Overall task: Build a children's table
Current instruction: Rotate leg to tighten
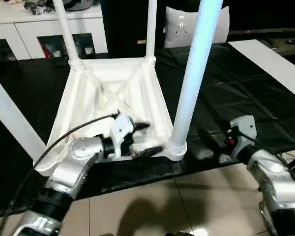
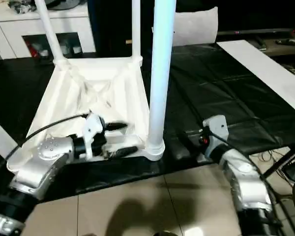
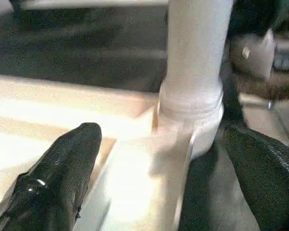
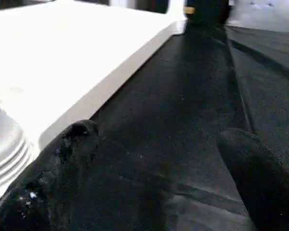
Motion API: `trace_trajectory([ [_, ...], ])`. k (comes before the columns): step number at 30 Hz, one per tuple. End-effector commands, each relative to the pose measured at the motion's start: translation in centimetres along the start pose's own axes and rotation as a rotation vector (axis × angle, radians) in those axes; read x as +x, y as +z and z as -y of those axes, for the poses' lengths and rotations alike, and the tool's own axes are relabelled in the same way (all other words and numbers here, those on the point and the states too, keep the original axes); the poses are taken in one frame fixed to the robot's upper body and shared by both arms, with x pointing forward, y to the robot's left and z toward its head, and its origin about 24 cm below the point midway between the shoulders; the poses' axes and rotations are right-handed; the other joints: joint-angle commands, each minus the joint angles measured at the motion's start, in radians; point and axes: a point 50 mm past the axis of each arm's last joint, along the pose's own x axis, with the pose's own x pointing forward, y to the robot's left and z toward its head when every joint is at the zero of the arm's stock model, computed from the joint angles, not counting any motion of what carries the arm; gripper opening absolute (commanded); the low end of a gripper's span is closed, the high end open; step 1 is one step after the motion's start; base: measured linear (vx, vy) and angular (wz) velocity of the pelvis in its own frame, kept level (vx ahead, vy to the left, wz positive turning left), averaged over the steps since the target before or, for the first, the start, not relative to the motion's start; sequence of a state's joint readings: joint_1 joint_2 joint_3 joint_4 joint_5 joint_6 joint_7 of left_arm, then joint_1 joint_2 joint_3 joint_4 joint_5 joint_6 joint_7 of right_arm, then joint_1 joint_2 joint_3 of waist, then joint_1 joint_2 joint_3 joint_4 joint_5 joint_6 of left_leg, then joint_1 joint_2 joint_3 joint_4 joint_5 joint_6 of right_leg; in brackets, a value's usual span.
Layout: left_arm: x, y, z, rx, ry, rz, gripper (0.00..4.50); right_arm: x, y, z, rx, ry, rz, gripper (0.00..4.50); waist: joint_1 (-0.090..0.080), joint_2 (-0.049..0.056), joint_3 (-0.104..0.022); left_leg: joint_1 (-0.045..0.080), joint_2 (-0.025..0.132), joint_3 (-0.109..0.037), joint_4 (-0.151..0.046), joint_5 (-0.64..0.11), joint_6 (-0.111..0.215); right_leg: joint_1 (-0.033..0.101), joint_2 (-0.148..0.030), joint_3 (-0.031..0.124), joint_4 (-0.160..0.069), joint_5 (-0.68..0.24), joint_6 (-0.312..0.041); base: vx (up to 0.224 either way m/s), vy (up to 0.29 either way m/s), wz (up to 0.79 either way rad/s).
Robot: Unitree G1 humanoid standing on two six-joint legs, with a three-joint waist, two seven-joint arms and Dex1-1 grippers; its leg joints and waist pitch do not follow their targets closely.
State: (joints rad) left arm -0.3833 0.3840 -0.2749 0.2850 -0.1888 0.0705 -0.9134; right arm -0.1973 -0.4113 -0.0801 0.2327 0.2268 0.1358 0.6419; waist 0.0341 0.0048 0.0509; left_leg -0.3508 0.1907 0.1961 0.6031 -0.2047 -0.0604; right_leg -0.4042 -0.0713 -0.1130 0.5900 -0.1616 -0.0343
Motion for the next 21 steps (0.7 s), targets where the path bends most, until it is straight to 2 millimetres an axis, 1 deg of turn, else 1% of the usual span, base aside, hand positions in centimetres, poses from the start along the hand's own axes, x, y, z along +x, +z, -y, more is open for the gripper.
trace_trajectory([
  [1, 0.2, 0.2, -0.2, 0.027, -0.022, -0.036, 4.31, -0.4, 0.9, 0.1, -0.018, 0.035, 0.009, 4.5, 0.001, -0.001, -0.058, 0.003, 0.033, -0.025, -0.068, -0.227, 0.061, 0.049, -0.069, 0.054, -0.104, -0.482, -0.047, 0.0, 0.0, 0.0],
  [2, 0.2, 0.2, -0.3, 0.029, -0.024, -0.041, 4.31, -0.5, 1.1, 0.1, -0.022, 0.046, 0.007, 4.5, 0.002, 0.001, -0.059, 0.002, 0.034, -0.025, -0.068, -0.225, 0.063, 0.05, -0.071, 0.053, -0.105, -0.48, -0.049, 0.0, 0.0, 0.0],
  [3, 0.3, 0.2, -0.4, 0.036, -0.035, -0.052, 4.09, -1.0, 1.6, 0.1, -0.036, 0.081, 0.002, 4.5, 0.002, 0.001, -0.058, 0.002, 0.034, -0.026, -0.069, -0.224, 0.066, 0.051, -0.07, 0.053, -0.106, -0.478, -0.052, 0.0, 0.0, 0.0],
  [4, 0.4, 0.2, -0.4, 0.037, -0.036, -0.055, 4.09, -1.1, 1.7, 0.0, -0.037, 0.097, 0.0, 4.5, 0.005, 0.004, -0.06, 0.002, 0.036, -0.027, -0.069, -0.218, 0.066, 0.051, -0.071, 0.054, -0.103, -0.464, -0.056, 0.0, 0.0, 0.0],
  [5, 0.5, 0.3, -0.6, 0.038, -0.038, -0.06, 3.95, -1.3, 2.0, -0.1, -0.037, 0.126, -0.004, 4.5, 0.003, 0.002, -0.059, 0.0, 0.034, -0.026, -0.069, -0.216, 0.069, 0.052, -0.069, 0.053, -0.104, -0.459, -0.056, 0.0, 0.0, 0.0],
  [6, 0.5, 0.2, -0.6, 0.038, -0.044, -0.067, 3.89, -1.4, 2.1, -0.2, -0.047, 0.147, -0.008, 4.5, 0.005, 0.012, -0.06, 0.002, 0.035, -0.027, -0.068, -0.219, 0.071, 0.052, -0.071, 0.052, -0.103, -0.451, -0.06, 0.0, 0.0, 0.0],
  [7, 0.6, 0.2, -0.7, 0.038, -0.052, -0.075, 3.89, -1.6, 2.2, -0.4, -0.058, 0.167, -0.012, 4.5, 0.005, 0.006, -0.06, 0.002, 0.033, -0.026, -0.067, -0.22, 0.075, 0.053, -0.07, 0.05, -0.107, -0.453, -0.057, 0.0, 0.0, 0.0],
  [8, 0.6, 0.2, -0.7, 0.038, -0.052, -0.077, 3.8, -1.6, 2.2, -0.4, -0.059, 0.17, -0.013, 4.5, 0.005, 0.005, -0.062, 0.001, 0.034, -0.027, -0.068, -0.215, 0.075, 0.054, -0.071, 0.05, -0.105, -0.446, -0.059, 0.0, 0.0, 0.0],
  [9, 0.9, 0.0, -1.0, 0.037, -0.061, -0.113, 3.69, -2.0, 2.2, -0.7, -0.075, 0.218, -0.034, 4.5, 0.006, 0.011, -0.061, 0.002, 0.033, -0.027, -0.068, -0.216, 0.078, 0.054, -0.068, 0.048, -0.107, -0.44, -0.06, 0.0, 0.0, 0.0],
  [10, 0.9, 0.0, -1.0, 0.037, -0.061, -0.113, 3.69, -2.0, 2.2, -0.7, -0.075, 0.218, -0.034, 4.5, 0.006, 0.011, -0.061, 0.002, 0.033, -0.027, -0.068, -0.216, 0.078, 0.054, -0.068, 0.048, -0.107, -0.44, -0.06, 0.0, 0.0, 0.0],
  [11, 1.0, -0.2, -1.2, 0.03, -0.063, -0.136, 3.53, -2.2, 2.2, -0.9, -0.079, 0.249, -0.053, 4.5, 0.005, 0.009, -0.063, -0.004, 0.033, -0.028, -0.067, -0.201, 0.081, 0.06, -0.07, 0.048, -0.103, -0.417, -0.067, 0.0, 0.0, 0.0],
  [12, 1.1, -0.2, -1.3, 0.027, -0.063, -0.143, 3.46, -2.3, 2.1, -1.0, -0.081, 0.258, -0.059, 4.5, 0.008, 0.012, -0.064, -0.002, 0.033, -0.027, -0.065, -0.195, 0.085, 0.058, -0.071, 0.048, -0.104, -0.408, -0.072, 0.0, 0.0, 0.0],
  [13, 1.1, -0.2, -1.3, 0.023, -0.067, -0.147, 3.46, -2.4, 2.1, -1.0, -0.085, 0.267, -0.068, 4.5, 0.007, 0.011, -0.065, -0.003, 0.033, -0.028, -0.064, -0.191, 0.086, 0.06, -0.072, 0.048, -0.101, -0.402, -0.076, 0.0, 0.0, 0.0],
  [14, 1.2, -0.3, -1.3, 0.013, -0.078, -0.159, 3.38, -2.6, 2.0, -1.1, -0.088, 0.281, -0.086, 4.5, 0.009, 0.013, -0.065, -0.004, 0.033, -0.028, -0.065, -0.182, 0.09, 0.061, -0.072, 0.047, -0.101, -0.4, -0.079, 0.0, 0.0, 0.0],
  [15, 1.2, -0.3, -1.3, 0.013, -0.078, -0.159, 3.29, -2.6, 2.0, -1.1, -0.088, 0.281, -0.086, 4.5, 0.009, 0.012, -0.066, -0.004, 0.033, -0.027, -0.064, -0.179, 0.092, 0.061, -0.071, 0.047, -0.101, -0.396, -0.079, 0.0, 0.0, 0.0],
  [16, 1.4, -0.4, -1.2, 0.008, -0.107, -0.177, 3.09, -2.9, 1.9, -1.2, -0.09, 0.296, -0.103, 4.5, 0.011, 0.015, -0.067, -0.004, 0.035, -0.028, -0.064, -0.168, 0.097, 0.06, -0.073, 0.046, -0.098, -0.386, -0.088, 0.0, 0.0, 0.0],
  [17, 1.4, -0.4, -1.2, 0.007, -0.111, -0.177, 3.0, -2.9, 1.9, -1.2, -0.09, 0.298, -0.104, 4.5, 0.011, 0.015, -0.067, -0.005, 0.035, -0.028, -0.064, -0.167, 0.098, 0.06, -0.073, 0.046, -0.099, -0.386, -0.089, 0.0, 0.0, 0.0],
  [18, 1.5, -0.4, -0.9, 0.0, -0.146, -0.176, 2.92, -3.0, 1.9, -1.3, -0.09, 0.314, -0.113, 4.5, 0.012, 0.018, -0.067, -0.004, 0.034, -0.028, -0.063, -0.168, 0.099, 0.061, -0.074, 0.046, -0.1, -0.39, -0.089, 0.0, 0.0, 0.0],
  [19, 1.5, -0.4, -0.8, -0.003, -0.164, -0.177, 2.85, -3.0, 2.0, -1.3, -0.091, 0.318, -0.115, 4.5, 0.012, 0.018, -0.067, -0.005, 0.034, -0.028, -0.063, -0.166, 0.1, 0.062, -0.074, 0.046, -0.1, -0.39, -0.089, 0.0, 0.0, 0.0],
  [20, 1.5, -0.4, -0.7, -0.004, -0.168, -0.177, 2.85, -3.1, 2.0, -1.3, -0.092, 0.319, -0.115, 4.5, 0.013, 0.018, -0.067, -0.004, 0.035, -0.028, -0.064, -0.164, 0.101, 0.062, -0.075, 0.046, -0.1, -0.388, -0.09, 0.0, 0.0, 0.0],
  [21, 1.5, -0.4, -0.7, -0.002, -0.184, -0.181, 2.68, -3.1, 2.1, -1.3, -0.093, 0.323, -0.117, 4.5, 0.013, 0.02, -0.067, -0.004, 0.036, -0.028, -0.064, -0.17, 0.1, 0.06, -0.074, 0.046, -0.101, -0.393, -0.092, 0.0, 0.0, 0.0],
])
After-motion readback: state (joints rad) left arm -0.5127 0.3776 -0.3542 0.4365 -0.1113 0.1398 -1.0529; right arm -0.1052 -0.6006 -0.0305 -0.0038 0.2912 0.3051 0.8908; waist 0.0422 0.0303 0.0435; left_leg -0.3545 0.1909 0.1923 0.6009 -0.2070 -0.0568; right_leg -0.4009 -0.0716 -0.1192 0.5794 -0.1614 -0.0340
